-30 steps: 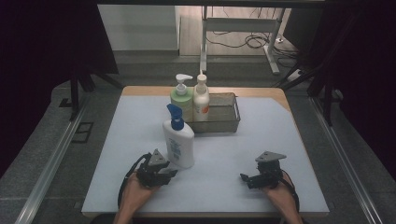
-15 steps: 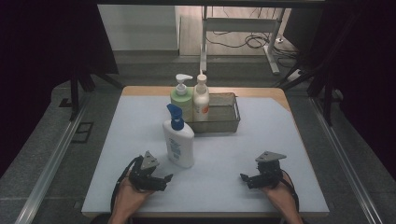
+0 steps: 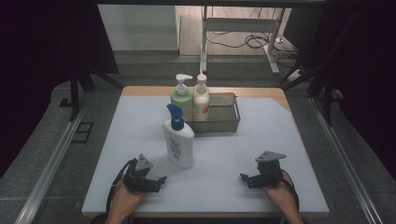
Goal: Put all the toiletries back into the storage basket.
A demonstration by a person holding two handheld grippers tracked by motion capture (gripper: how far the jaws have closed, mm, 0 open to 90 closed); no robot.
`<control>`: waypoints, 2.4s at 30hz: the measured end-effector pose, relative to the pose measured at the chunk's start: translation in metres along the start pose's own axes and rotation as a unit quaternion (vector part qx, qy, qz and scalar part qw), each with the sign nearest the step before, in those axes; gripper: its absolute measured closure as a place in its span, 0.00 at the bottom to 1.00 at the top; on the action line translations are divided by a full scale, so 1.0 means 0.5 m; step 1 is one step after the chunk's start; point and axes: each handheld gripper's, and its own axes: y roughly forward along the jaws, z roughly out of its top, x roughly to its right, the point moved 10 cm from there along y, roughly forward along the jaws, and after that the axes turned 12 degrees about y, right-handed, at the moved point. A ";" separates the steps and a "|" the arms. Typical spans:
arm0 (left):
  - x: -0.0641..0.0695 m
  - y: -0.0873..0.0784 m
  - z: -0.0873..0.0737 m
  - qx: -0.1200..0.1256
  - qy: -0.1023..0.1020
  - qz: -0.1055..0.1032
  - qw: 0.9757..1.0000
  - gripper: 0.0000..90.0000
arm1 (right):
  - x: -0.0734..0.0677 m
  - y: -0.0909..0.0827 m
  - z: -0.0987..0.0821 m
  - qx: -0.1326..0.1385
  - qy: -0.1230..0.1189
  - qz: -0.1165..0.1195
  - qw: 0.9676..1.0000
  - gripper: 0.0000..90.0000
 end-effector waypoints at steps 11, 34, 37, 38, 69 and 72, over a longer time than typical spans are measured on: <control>-0.002 0.006 -0.007 0.012 -0.005 -0.004 1.000 0.14 | -0.005 -0.001 0.002 -0.001 -0.005 0.004 1.000 0.00; -0.002 0.006 -0.008 0.011 -0.005 -0.002 1.000 0.14 | -0.059 -0.040 0.059 0.032 -0.033 0.051 0.998 0.00; -0.002 0.006 -0.008 0.011 -0.004 -0.002 1.000 0.14 | -0.069 -0.041 0.068 0.035 -0.035 0.059 0.997 0.00; -0.002 0.006 -0.008 0.011 -0.004 -0.002 1.000 0.14 | -0.072 -0.042 0.072 0.035 -0.034 0.061 0.997 0.00; -0.003 0.006 -0.008 0.012 -0.003 -0.003 1.000 0.14 | -0.216 0.007 0.161 0.023 -0.042 0.140 0.989 0.00; -0.003 0.006 -0.008 0.012 -0.003 -0.003 1.000 0.14 | -0.231 0.014 0.170 0.020 -0.046 0.139 0.989 0.00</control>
